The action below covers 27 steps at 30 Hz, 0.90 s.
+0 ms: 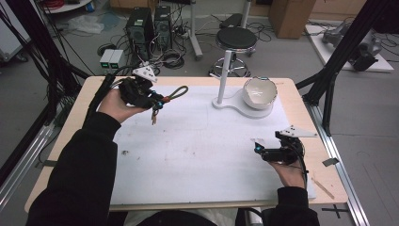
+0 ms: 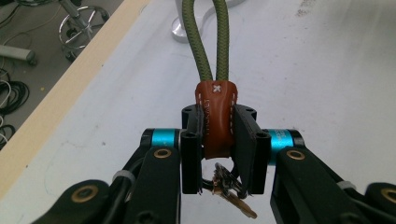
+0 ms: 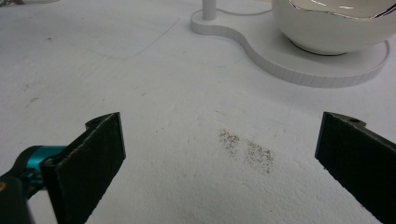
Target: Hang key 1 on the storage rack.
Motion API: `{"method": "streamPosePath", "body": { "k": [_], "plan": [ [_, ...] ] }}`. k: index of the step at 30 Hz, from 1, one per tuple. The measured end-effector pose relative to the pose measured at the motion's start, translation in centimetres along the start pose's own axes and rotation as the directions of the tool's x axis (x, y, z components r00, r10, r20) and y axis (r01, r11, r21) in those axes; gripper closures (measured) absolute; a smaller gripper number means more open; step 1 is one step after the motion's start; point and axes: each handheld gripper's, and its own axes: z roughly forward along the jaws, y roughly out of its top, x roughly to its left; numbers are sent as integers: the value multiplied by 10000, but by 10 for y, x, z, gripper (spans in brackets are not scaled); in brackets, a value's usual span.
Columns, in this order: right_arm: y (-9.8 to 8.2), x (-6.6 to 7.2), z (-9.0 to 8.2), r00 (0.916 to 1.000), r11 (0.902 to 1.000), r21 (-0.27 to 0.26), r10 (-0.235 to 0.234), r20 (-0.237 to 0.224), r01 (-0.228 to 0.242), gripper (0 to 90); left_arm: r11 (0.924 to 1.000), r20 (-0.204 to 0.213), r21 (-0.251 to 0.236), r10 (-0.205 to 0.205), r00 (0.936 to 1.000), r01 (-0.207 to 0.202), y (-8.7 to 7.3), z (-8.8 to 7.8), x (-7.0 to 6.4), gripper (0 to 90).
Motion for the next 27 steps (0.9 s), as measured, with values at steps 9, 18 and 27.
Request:
{"method": "streamPosePath", "body": {
  "k": [9,18,27],
  "plan": [
    [0,2,0,10000,10000,-11,-13,-21,13,7,9994,286,-161,299,9991,-295,40,13,-5,733],
    [0,3,2,9999,9999,110,-111,-31,111,7,9989,85,-81,467,9989,-467,68,26,4,732],
    [0,3,2,10000,9999,109,-35,-44,36,7,9972,441,-74,744,9963,-742,98,50,10,732]
  ]
}}
